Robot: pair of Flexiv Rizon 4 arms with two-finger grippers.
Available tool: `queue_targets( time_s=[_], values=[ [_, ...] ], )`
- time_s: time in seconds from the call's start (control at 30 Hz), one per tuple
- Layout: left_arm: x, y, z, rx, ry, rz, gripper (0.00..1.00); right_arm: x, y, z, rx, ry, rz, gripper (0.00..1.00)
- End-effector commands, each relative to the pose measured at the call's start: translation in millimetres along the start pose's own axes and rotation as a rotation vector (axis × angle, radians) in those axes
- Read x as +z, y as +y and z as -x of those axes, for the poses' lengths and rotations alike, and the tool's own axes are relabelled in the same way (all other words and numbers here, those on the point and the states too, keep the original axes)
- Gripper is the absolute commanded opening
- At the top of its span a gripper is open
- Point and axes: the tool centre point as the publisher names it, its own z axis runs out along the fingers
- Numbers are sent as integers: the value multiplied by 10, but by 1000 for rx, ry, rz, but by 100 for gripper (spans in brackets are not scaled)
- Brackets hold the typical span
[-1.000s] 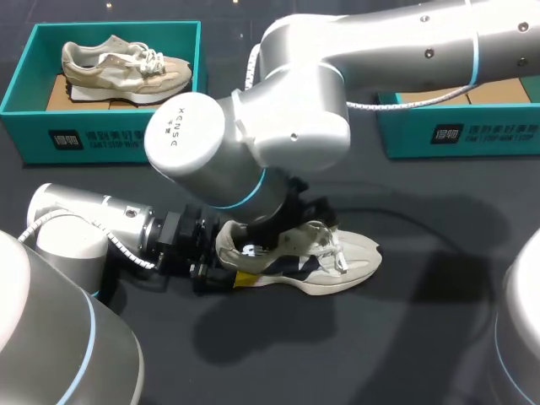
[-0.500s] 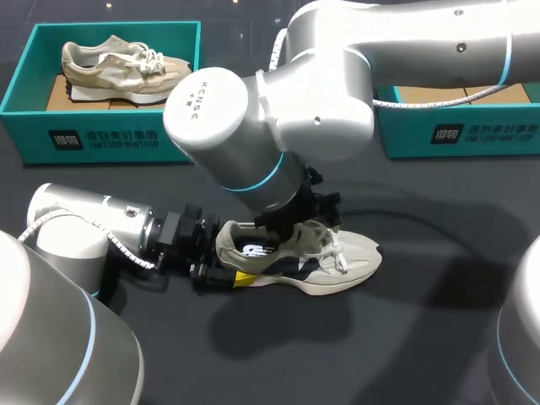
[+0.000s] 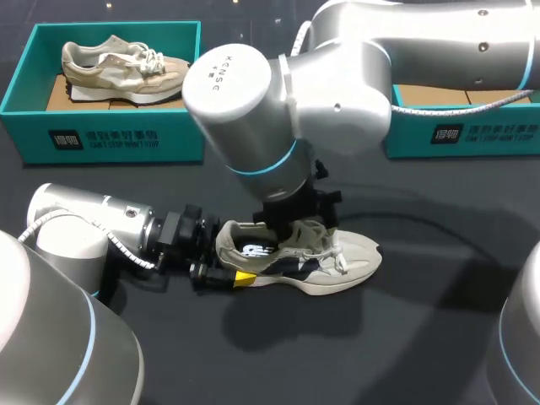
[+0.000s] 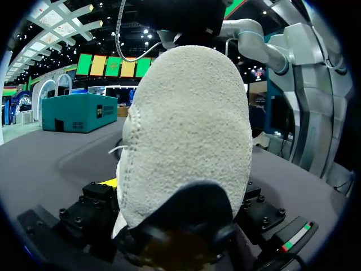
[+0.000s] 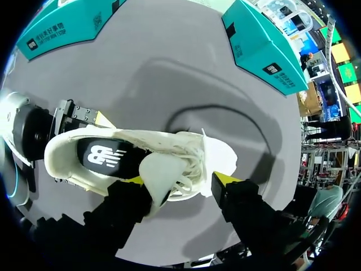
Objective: Take the shoe out of the shoebox, open the shoe tongue, remove and reinsert the insole, then place the shoe into the shoebox
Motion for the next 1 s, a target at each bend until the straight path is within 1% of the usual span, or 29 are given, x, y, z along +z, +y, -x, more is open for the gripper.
queue_targets(
  time_s=[0.03, 0.07, 0.1, 0.2, 0.27, 0.37, 0.43, 0.47, 0.5, 0.53, 0.57, 0.73, 0.87, 0.93, 1.0],
  values=[
    [15, 12, 27, -1, 1, 1, 0, -16, -7, 21, -1, 10, -5, 62],
    [15, 12, 27, -1, 1, 1, 0, -23, -8, 14, -4, 12, -11, 55],
    [15, 12, 27, -1, 1, 1, 0, -29, -8, 7, -6, 12, -12, 52],
    [15, 12, 27, -1, 1, 1, 0, -39, -10, -5, -12, 14, -16, 48],
    [15, 12, 27, -1, 1, 1, 0, -42, -11, -6, -14, 21, -21, 43],
    [15, 12, 27, -1, 1, 1, 0, -57, -15, 7, -16, 35, -28, 39],
    [15, 12, 27, -1, 1, 1, 0, -68, -19, 23, -22, 48, -33, 33],
    [15, 12, 27, -1, 1, 1, 0, -72, -22, 34, -27, 54, -35, 27],
    [15, 12, 27, -1, 1, 1, 0, -76, -25, 49, -34, 63, -36, 19],
    [15, 12, 27, -1, 1, 1, 0, -80, -27, 67, -45, 75, -36, 2],
    [15, 12, 27, -1, 1, 1, 0, -85, -30, 95, -61, 91, -31, 0],
    [15, 12, 27, -1, 1, 1, 0, -119, -21, 263, -120, 134, -53, 0],
    [15, 12, 27, -1, 1, 1, 0, -112, 3, 426, -165, 202, -54, 0],
    [15, 12, 27, -1, 1, 1, 0, -93, 20, 513, -192, 261, -33, 0],
    [15, 12, 27, -1, 1, 1, 0, -45, 35, 623, -232, 373, -12, 0]
  ],
)
